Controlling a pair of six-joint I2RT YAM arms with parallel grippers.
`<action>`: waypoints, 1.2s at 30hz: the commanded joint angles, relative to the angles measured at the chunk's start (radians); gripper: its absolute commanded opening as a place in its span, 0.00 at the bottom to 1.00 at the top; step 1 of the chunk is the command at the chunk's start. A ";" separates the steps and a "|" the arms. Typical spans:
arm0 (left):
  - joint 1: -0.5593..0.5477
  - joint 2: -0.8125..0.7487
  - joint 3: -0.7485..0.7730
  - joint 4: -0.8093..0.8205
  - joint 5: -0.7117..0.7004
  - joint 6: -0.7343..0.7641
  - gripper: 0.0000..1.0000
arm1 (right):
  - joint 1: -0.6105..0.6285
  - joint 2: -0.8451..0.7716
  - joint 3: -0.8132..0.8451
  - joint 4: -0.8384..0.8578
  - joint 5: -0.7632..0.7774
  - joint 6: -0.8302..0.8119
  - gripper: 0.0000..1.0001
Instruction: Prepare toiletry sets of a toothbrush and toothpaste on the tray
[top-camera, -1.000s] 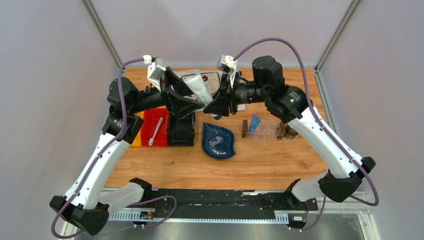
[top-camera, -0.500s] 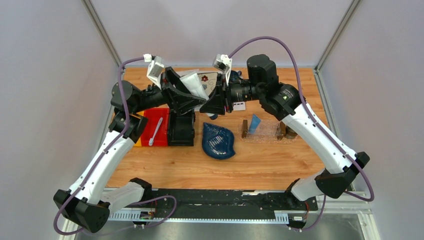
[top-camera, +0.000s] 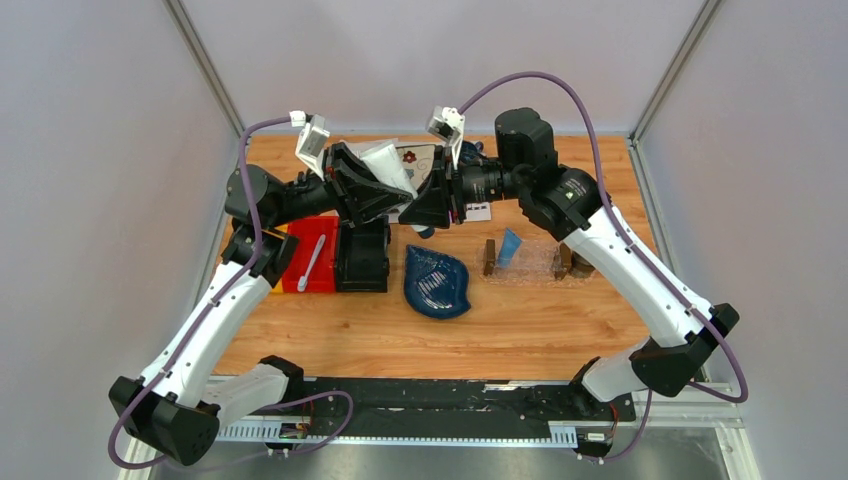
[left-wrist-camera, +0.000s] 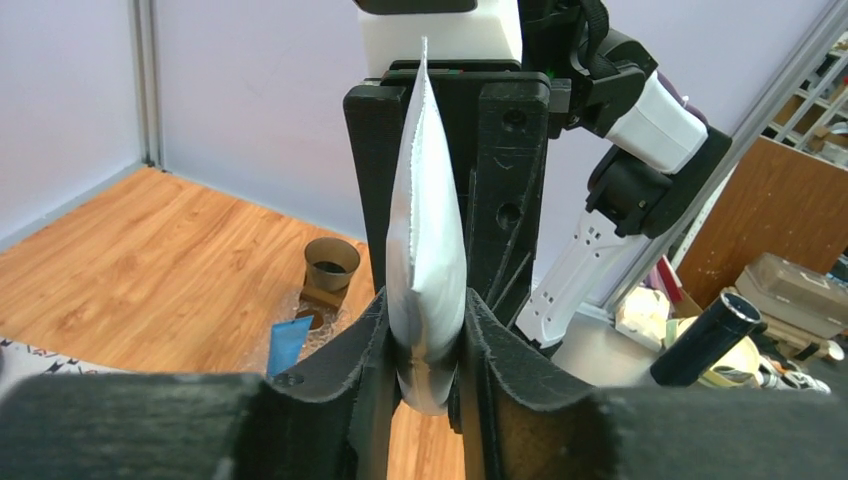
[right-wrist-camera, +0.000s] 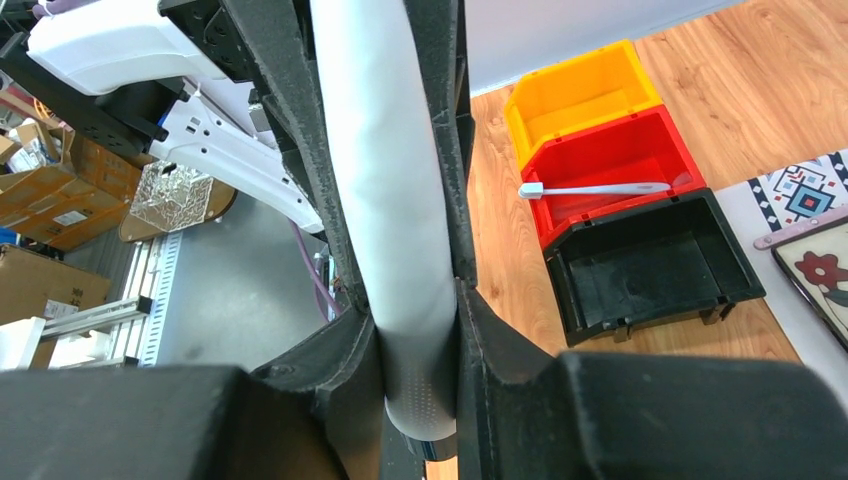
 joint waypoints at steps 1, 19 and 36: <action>-0.003 -0.003 0.003 0.068 0.000 -0.018 0.24 | -0.002 -0.029 -0.001 0.075 -0.030 0.015 0.02; -0.003 -0.027 0.100 -0.238 0.094 0.234 0.00 | -0.002 -0.112 -0.056 -0.073 0.177 -0.178 0.70; -0.101 0.022 0.207 -0.791 0.138 0.686 0.00 | -0.002 -0.124 0.016 -0.128 0.140 -0.220 0.86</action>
